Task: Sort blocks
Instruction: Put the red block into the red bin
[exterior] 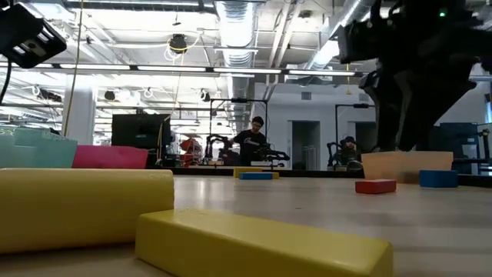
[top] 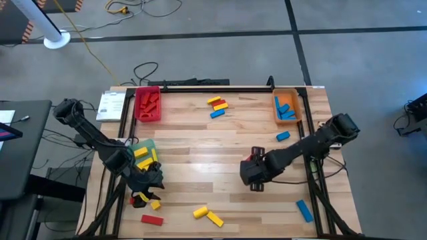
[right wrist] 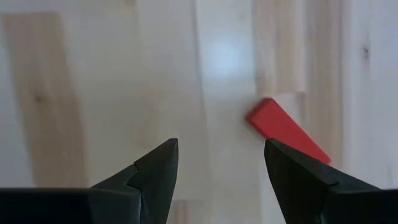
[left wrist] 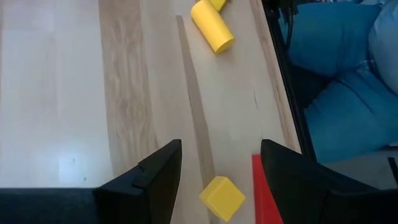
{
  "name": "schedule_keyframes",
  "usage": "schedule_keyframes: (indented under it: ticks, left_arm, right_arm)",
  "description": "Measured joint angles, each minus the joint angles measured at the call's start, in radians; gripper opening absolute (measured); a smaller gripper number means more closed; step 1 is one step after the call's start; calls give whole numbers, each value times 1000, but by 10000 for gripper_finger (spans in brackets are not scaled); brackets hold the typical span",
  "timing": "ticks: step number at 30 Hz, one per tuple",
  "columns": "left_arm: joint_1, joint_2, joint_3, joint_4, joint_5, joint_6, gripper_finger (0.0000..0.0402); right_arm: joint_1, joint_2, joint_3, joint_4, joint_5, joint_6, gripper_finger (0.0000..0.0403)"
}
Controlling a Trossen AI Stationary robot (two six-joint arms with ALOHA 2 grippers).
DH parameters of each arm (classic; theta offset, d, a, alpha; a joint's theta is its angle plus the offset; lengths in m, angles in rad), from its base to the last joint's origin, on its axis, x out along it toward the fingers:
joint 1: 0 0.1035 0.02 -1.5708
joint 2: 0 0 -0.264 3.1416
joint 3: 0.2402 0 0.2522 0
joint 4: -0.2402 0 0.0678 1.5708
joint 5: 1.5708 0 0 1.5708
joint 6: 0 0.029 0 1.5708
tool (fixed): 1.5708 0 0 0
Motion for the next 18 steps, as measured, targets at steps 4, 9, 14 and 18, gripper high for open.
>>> schedule_keyframes:
  ticks: [4, 9, 14, 18]
  left_arm:
    - [-1, 0, 0, 0, -26, 11, 215]
    - [-1, 0, 0, 0, -56, 35, 215]
    - [-1, 0, 0, 1, -80, 46, 215]
    - [-1, 0, 0, 1, -99, 57, 215]
  right_arm:
    - [-26, 0, 0, -27, 22, -22, 255]
    - [-65, 0, -6, -23, 36, -75, 255]
    - [-120, 0, -44, -25, 35, -130, 255]
    - [-167, 0, -78, -10, 20, -174, 255]
